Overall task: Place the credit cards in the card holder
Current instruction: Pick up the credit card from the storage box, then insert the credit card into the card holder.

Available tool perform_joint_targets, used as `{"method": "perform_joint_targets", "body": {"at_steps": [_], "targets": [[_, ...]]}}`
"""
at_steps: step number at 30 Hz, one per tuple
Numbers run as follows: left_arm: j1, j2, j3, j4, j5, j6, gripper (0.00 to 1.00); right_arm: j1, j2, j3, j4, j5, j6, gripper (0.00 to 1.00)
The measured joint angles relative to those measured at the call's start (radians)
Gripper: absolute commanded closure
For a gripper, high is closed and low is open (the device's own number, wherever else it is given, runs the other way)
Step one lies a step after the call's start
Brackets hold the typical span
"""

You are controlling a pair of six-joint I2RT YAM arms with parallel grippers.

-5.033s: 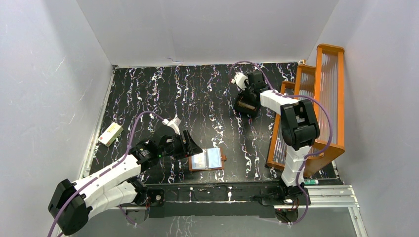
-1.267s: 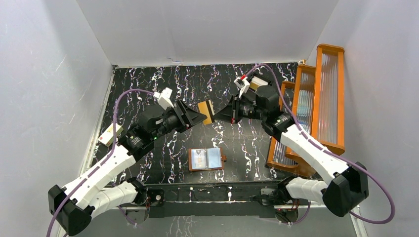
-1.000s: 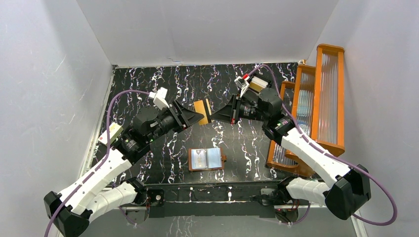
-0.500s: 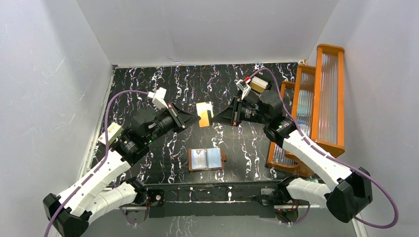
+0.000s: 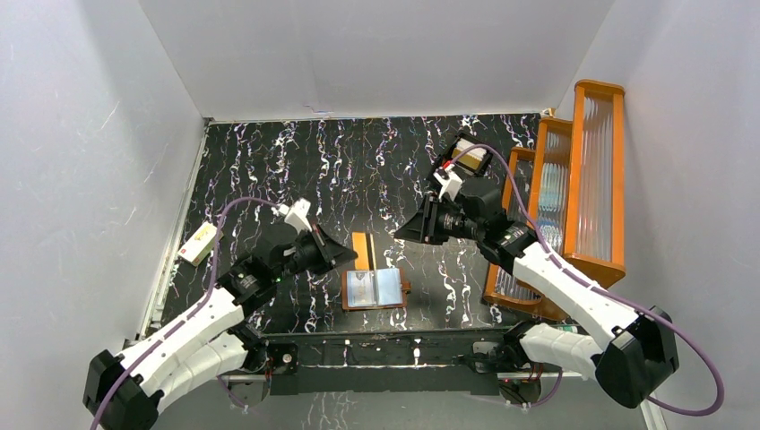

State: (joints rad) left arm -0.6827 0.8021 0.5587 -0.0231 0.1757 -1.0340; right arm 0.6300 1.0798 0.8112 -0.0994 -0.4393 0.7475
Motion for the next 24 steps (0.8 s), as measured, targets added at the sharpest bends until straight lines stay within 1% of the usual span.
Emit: {"method": "perform_joint_targets", "body": {"at_steps": [3, 6, 9, 13, 16, 21, 24], "targets": [[0.0, 0.013, -0.092, 0.015, 0.008, -0.019, 1.0, 0.027, 0.01, 0.0, -0.067, 0.107, -0.019, 0.63], [0.0, 0.063, -0.152, 0.043, 0.023, -0.039, 1.0, 0.089, 0.062, 0.001, -0.131, 0.221, -0.032, 0.61], [0.0, 0.12, -0.174, 0.078, 0.041, -0.05, 1.0, 0.159, 0.135, 0.001, -0.182, 0.327, -0.043, 0.59], [0.0, 0.166, -0.19, 0.151, 0.058, -0.061, 1.0, 0.233, 0.216, 0.001, -0.222, 0.431, -0.047, 0.57], [0.0, 0.184, -0.227, 0.212, 0.068, -0.072, 1.0, 0.261, 0.256, -0.001, -0.22, 0.478, -0.048, 0.57], [0.0, 0.233, -0.291, 0.278, 0.079, -0.093, 1.0, 0.282, 0.322, -0.008, -0.196, 0.5, -0.052, 0.57], [0.0, 0.253, -0.306, 0.295, 0.082, -0.096, 1.0, 0.291, 0.364, -0.008, -0.188, 0.515, -0.061, 0.6]]}}
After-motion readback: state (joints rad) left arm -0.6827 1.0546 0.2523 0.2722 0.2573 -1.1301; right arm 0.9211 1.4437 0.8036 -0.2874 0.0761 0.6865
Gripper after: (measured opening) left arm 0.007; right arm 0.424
